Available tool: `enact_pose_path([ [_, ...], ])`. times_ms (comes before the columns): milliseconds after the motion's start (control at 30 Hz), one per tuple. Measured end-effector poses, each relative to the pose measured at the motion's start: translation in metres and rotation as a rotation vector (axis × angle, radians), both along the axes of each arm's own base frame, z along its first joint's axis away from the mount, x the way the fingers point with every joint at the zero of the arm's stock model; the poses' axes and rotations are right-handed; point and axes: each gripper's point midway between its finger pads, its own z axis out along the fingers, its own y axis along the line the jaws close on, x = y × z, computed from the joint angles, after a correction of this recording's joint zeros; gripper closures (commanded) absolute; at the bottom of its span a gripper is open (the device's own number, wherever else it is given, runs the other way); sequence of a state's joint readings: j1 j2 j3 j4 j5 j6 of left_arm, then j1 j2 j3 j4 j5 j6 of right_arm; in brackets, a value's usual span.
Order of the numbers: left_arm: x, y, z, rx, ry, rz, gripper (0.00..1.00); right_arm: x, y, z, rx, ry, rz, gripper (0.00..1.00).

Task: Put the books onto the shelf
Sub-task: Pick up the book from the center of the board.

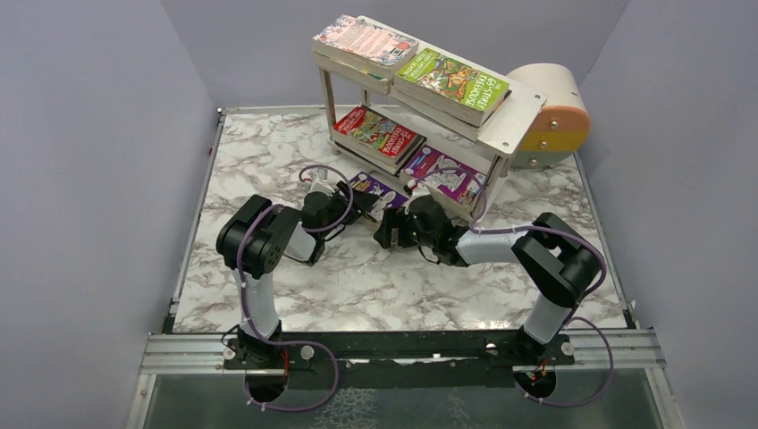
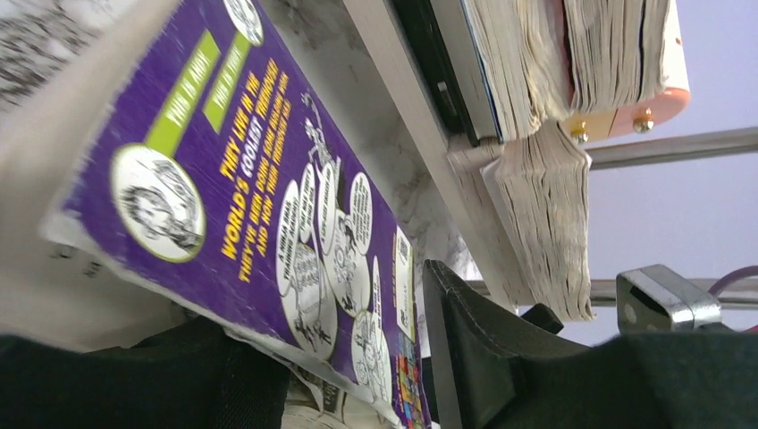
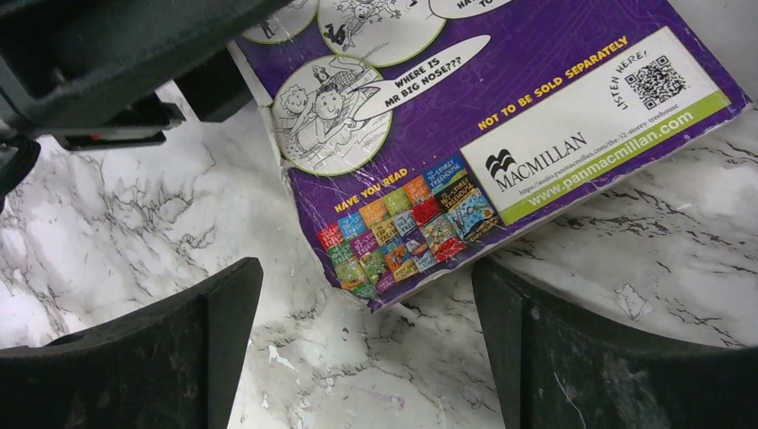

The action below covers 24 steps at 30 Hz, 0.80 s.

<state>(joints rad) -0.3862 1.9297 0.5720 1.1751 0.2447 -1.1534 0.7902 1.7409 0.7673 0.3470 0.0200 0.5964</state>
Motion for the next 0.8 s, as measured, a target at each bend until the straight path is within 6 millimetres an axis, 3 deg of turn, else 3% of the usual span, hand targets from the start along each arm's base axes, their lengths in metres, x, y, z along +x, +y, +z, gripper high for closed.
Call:
enact_pose_path([
  [100,-0.005,-0.010,-0.001,0.001,0.004,-0.025,0.70,0.000,0.000,0.000,0.000,0.000,0.001,0.15],
  [233,-0.012,-0.019,-0.005,0.008,0.020,-0.053,0.96,-0.002,0.000,0.002,0.002,0.003,0.005,0.15],
  [633,-0.021,-0.014,-0.007,0.017,0.050,-0.055,1.00,-0.018,-0.015,0.060,0.062,-0.050,0.004,0.13],
  [800,-0.032,0.003,0.001,-0.006,0.063,-0.032,1.00,-0.035,-0.032,0.066,0.083,-0.033,-0.014,0.13],
])
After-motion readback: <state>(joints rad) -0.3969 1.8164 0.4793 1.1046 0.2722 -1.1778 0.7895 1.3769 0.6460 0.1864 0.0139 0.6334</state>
